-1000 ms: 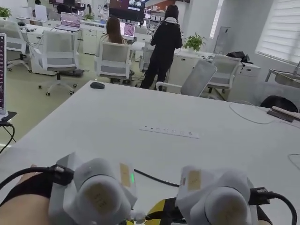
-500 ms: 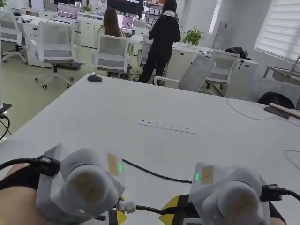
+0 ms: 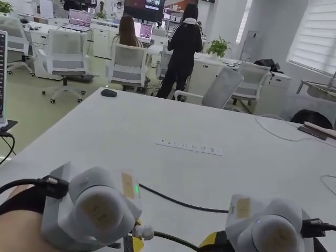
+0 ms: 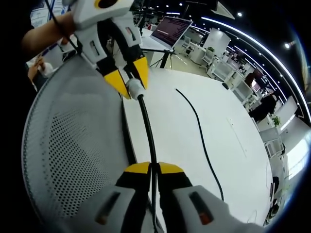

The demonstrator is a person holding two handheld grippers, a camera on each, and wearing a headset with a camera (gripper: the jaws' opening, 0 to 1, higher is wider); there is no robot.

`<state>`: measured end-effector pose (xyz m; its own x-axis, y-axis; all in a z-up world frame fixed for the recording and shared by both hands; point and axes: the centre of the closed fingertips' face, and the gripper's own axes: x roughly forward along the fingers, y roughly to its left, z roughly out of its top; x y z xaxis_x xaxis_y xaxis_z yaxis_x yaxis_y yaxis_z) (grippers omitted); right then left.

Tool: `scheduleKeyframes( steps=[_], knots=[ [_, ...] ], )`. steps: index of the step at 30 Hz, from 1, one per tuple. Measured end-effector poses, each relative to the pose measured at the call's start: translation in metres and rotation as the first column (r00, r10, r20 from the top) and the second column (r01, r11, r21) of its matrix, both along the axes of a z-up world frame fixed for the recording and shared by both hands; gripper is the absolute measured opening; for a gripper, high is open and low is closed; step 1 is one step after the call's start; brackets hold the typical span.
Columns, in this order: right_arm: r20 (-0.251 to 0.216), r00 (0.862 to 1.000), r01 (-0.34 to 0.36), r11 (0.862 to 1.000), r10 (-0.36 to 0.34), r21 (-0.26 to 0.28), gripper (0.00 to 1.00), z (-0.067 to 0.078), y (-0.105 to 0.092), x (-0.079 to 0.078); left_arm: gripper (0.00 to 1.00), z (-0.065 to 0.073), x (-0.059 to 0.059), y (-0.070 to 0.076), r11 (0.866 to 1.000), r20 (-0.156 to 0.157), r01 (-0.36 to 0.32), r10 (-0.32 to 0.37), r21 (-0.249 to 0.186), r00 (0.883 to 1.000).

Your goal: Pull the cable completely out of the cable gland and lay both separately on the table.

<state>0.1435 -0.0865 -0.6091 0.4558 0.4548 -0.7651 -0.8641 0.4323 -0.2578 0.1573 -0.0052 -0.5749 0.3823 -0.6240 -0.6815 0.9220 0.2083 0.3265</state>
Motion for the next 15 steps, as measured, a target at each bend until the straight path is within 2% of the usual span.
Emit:
scheduleKeyframes(
  steps=[2, 5, 10, 12, 15],
  knots=[
    [-0.005, 1.000, -0.016, 1.000, 0.016, 0.018, 0.12, -0.001, 0.008, -0.003, 0.16, 0.000, 0.000, 0.002, 1.000, 0.007, 0.000, 0.000, 0.009, 1.000],
    [0.021, 0.999, -0.040, 0.999, 0.040, 0.023, 0.19, 0.004, 0.022, -0.001, 0.16, 0.001, -0.001, 0.002, 1.000, 0.008, 0.003, -0.003, 0.011, 1.000],
    [0.065, 0.995, -0.079, 0.993, 0.073, 0.087, 0.17, 0.023, 0.046, 0.004, 0.16, 0.004, -0.003, 0.001, 1.000, 0.014, 0.012, -0.012, 0.019, 1.000],
    [0.075, 0.994, -0.093, 0.985, 0.082, 0.149, 0.15, 0.033, 0.056, 0.004, 0.16, 0.004, -0.005, 0.001, 0.999, 0.016, 0.023, -0.023, 0.032, 1.000],
    [0.088, 0.992, -0.109, 0.977, 0.094, 0.182, 0.11, 0.043, 0.066, 0.004, 0.16, 0.005, -0.008, 0.001, 0.998, 0.020, 0.037, -0.038, 0.045, 0.999]
  ],
)
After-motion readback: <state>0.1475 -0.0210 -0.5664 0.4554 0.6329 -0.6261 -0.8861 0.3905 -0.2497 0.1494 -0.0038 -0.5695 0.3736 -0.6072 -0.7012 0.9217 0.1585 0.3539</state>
